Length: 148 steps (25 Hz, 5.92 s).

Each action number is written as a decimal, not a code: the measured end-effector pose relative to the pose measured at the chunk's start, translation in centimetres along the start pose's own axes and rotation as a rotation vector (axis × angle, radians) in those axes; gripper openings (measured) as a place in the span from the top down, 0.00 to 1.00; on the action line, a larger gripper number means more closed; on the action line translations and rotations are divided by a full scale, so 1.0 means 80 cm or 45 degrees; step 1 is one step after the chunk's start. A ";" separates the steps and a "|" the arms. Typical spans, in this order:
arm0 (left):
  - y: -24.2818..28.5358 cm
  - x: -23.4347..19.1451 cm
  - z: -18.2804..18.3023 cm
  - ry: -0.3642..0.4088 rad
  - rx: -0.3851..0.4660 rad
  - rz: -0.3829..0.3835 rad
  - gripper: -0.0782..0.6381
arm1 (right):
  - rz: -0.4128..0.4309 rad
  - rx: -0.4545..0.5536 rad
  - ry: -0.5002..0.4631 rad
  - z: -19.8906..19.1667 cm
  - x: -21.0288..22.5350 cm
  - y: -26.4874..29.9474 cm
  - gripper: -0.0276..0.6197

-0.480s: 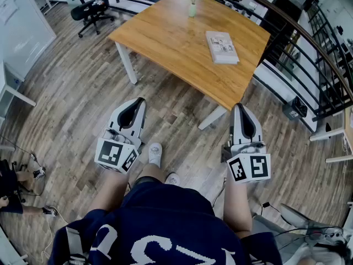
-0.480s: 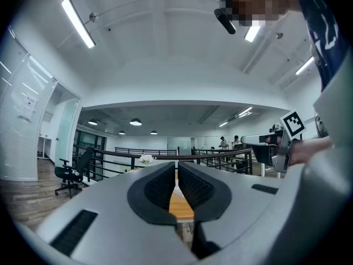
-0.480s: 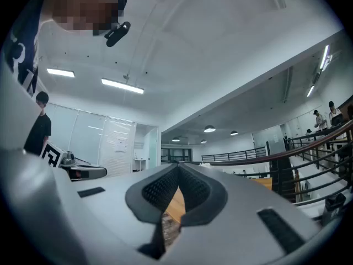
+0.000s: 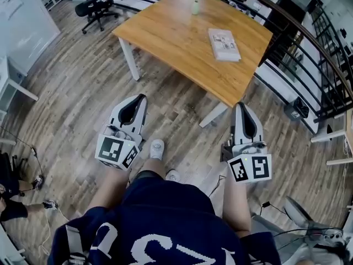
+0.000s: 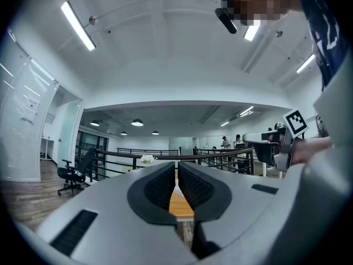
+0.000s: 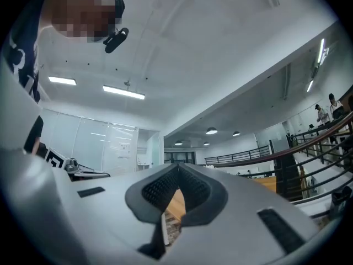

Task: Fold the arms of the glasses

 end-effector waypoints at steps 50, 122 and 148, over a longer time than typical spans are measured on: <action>0.564 -0.155 -0.045 -0.045 0.001 0.067 0.85 | 0.089 -0.036 -0.061 -0.057 0.361 0.464 0.92; 0.722 -0.203 -0.181 -0.253 -0.365 -0.352 0.85 | -0.037 0.190 1.761 -0.379 0.407 0.584 0.91; 0.766 -0.133 -0.157 -0.715 -0.527 -0.923 0.86 | 0.285 0.227 1.762 -0.289 0.358 0.573 0.91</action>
Point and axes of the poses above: the fingertips, and each gripper's own axes: y forward along the fingers, x to its right, z out of its top, the point moved 8 cm from there along -y, backward along the fingers, and after that the axes turned 9 degrees about z, right-handed, at the moved point
